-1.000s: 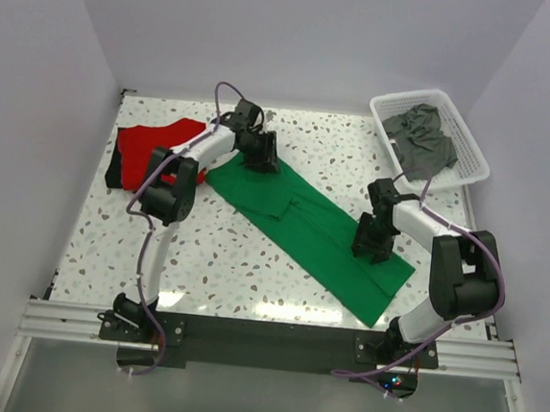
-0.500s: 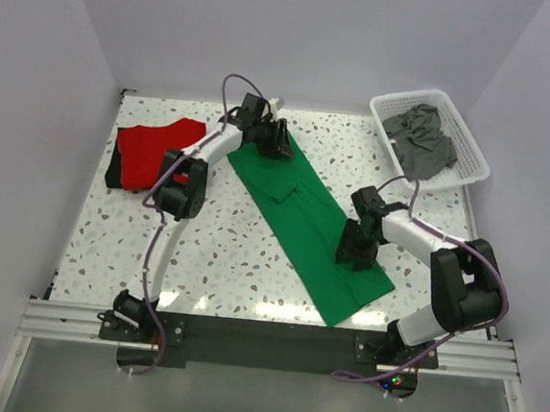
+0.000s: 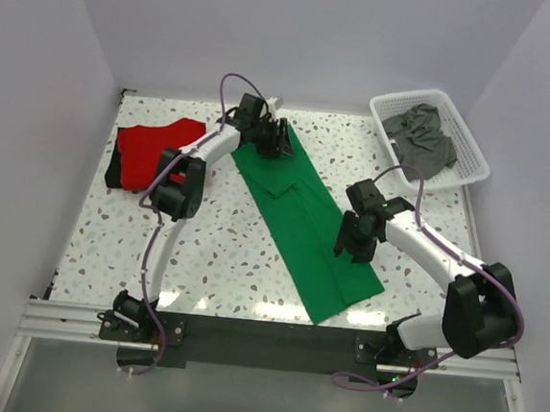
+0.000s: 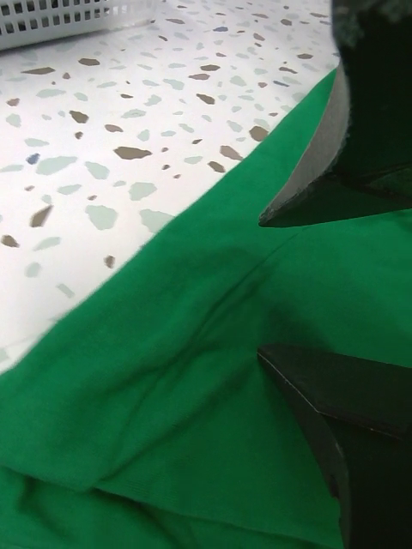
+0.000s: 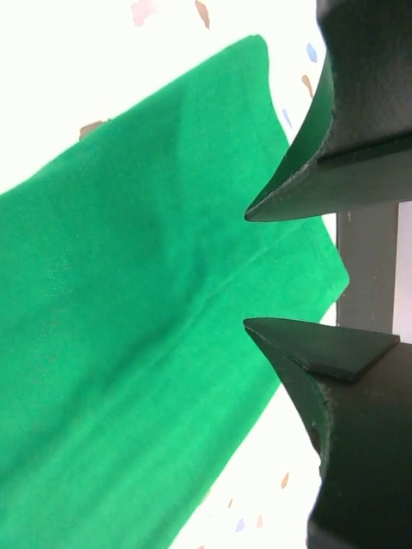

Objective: Fold and stack the t-shirts
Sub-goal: Fold the tshirt

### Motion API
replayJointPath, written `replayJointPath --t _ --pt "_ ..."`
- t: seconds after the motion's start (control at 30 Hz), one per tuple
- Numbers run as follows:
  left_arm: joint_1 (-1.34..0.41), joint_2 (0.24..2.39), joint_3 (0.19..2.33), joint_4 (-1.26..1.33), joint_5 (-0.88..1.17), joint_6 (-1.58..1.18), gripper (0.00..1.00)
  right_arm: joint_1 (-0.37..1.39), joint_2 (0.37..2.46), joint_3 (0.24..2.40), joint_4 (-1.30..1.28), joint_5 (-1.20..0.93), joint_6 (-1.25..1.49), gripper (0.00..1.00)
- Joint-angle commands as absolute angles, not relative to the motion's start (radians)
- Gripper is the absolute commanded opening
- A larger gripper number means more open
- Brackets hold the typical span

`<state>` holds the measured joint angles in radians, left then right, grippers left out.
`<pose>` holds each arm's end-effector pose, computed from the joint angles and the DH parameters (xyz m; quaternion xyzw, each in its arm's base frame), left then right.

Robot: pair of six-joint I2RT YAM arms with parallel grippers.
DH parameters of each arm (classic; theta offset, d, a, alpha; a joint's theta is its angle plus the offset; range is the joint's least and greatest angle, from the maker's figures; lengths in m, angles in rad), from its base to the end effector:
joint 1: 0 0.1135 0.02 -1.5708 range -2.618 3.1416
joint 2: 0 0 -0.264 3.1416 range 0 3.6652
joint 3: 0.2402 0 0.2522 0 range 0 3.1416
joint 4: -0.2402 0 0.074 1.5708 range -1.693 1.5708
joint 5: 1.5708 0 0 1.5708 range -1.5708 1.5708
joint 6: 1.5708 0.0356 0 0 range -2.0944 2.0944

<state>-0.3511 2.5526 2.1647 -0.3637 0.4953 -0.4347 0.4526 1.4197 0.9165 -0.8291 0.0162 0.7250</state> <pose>0.5256 -0.2105 0.1511 0.0604 0.8926 -0.3555 0.2706 0.2248 0.1087 0.2024 0.1358 0.9835 0.0594 0.1034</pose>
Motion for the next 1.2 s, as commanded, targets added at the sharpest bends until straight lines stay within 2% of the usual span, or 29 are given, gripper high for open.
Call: replayJointPath --t 0.0,0.23,0.47,0.9,1.17 --pt "-0.337 2.396 2.062 -0.374 0.437 -0.485 0.61 0.454 1.361 0.933 -0.923 0.080 0.677 0.49" --pt "-0.337 2.333 1.853 -0.373 0.434 -0.543 0.59 0.456 1.365 0.763 -0.836 0.063 0.672 0.42" --pt "-0.331 2.407 1.841 -0.380 0.410 -0.535 0.59 0.471 1.450 0.696 -0.704 0.002 0.684 0.41" --pt "-0.275 2.572 1.902 -0.203 0.486 -0.535 0.59 0.727 1.566 0.736 -0.517 -0.144 0.948 0.41" --pt "-0.270 2.622 1.962 -0.112 0.578 -0.543 0.59 0.866 1.727 0.919 -0.502 -0.152 0.968 0.43"
